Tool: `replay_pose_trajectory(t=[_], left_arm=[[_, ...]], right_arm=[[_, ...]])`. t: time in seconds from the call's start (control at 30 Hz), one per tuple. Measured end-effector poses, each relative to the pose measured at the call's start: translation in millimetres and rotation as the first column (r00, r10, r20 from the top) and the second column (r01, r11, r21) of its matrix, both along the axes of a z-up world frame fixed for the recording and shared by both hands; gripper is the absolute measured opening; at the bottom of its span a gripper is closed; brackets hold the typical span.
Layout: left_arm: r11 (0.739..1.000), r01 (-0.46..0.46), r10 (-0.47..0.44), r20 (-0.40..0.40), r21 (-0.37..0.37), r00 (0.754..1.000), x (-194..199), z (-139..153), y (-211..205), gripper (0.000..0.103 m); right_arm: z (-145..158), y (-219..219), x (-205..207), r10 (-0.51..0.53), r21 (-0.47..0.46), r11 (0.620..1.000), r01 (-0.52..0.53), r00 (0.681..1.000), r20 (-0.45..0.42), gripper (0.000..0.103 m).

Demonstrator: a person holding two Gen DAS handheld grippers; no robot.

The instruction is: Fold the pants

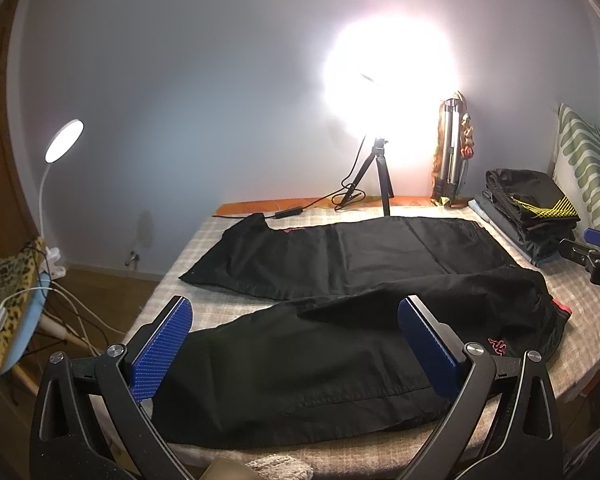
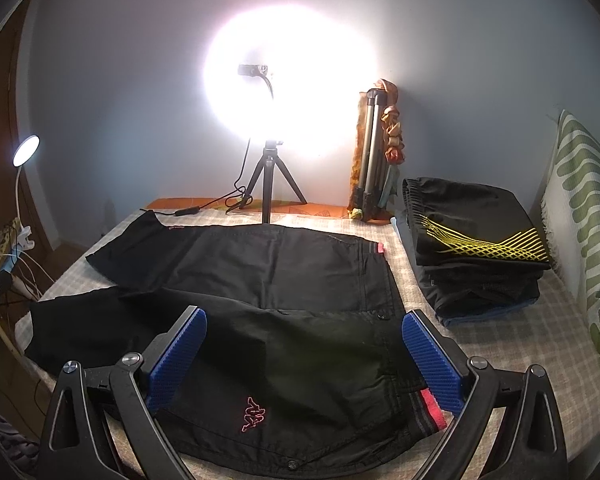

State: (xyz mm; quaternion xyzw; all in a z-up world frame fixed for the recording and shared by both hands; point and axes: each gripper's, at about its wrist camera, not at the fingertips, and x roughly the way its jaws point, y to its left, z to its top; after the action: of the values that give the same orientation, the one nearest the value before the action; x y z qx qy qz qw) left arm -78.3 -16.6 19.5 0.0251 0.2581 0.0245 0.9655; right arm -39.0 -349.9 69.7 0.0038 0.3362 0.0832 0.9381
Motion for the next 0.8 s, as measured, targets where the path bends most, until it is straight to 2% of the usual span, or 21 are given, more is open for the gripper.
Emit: replay_pose_trajectory(t=[0.8], left_arm=[[1.0, -0.008, 0.008, -0.019, 0.004, 1.0, 12.5, -5.1, 6.1, 0.102]], right_arm=[[-5.8, 0.3, 3.5, 0.005, 0.009, 1.0, -0.005, 1.0, -0.009, 0.1]])
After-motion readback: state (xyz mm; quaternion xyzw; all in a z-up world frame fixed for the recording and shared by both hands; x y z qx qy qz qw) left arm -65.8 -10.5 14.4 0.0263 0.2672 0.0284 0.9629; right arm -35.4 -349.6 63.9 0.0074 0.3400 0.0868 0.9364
